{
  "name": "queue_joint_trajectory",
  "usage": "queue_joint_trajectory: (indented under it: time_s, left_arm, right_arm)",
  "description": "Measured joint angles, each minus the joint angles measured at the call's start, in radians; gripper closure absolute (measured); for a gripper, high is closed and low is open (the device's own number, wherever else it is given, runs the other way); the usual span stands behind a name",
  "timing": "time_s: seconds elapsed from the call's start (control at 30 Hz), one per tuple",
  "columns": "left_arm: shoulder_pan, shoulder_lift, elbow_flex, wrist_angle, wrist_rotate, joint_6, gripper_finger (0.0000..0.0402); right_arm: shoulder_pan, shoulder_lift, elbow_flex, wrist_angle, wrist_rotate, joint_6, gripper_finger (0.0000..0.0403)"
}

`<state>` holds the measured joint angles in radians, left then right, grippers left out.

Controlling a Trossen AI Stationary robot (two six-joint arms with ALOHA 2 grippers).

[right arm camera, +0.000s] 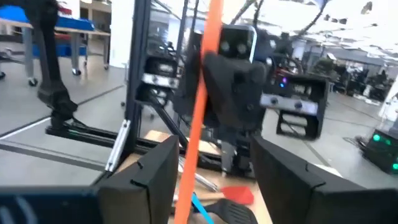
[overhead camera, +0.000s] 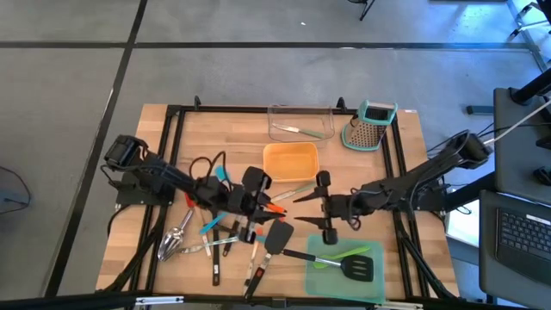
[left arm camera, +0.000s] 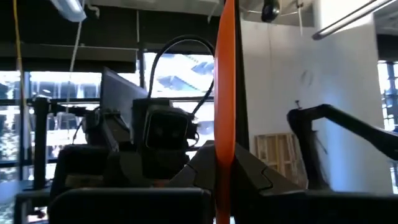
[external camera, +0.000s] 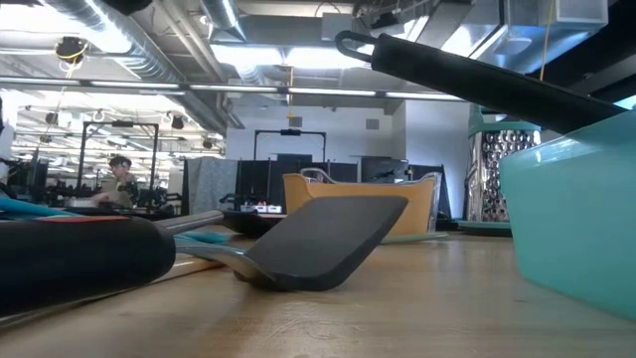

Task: Pick & Place Kitchen Items
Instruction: Put the orange silicone spatula into the green bin

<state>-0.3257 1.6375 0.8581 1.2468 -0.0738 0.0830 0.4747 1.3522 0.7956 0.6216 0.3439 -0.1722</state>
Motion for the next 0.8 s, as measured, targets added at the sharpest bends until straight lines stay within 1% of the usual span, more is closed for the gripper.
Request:
queue_joint_trajectory:
  time_s: [0.13, 0.2, 0.33, 0.47, 0.57, 0.67, 0.8]
  left_arm:
    - [-0.007, 0.0, 0.0, 0.012, -0.011, 0.02, 0.0388]
    - [0.0, 0.0, 0.0, 0.007, -0.01, 0.019, 0.0388]
    - [0.022, 0.0, 0.0, 0.001, 0.009, 0.008, 0.0388]
    - [0.035, 0.0, 0.0, -0.001, 0.027, -0.008, 0.0388]
    - [0.035, 0.0, 0.0, -0.018, 0.028, -0.008, 0.0388]
    - [0.032, 0.0, 0.0, -0.025, 0.03, -0.009, 0.0388]
    - [0.031, 0.0, 0.0, -0.029, 0.06, -0.015, 0.0388]
  right_arm:
    - [-0.018, 0.04, 0.001, 0.055, -0.024, 0.034, 0.0179]
    - [-0.023, 0.058, 0.017, 0.053, -0.029, 0.053, 0.0169]
    - [-0.024, 0.099, 0.071, -0.022, -0.031, 0.078, 0.0154]
    - [-0.024, 0.153, 0.124, -0.071, -0.031, 0.083, 0.0149]
    - [-0.024, 0.178, 0.151, -0.085, -0.031, 0.087, 0.0151]
    - [-0.024, 0.184, 0.156, -0.091, -0.031, 0.101, 0.0163]
    - [-0.026, 0.184, 0.157, -0.065, -0.031, 0.161, 0.0199]
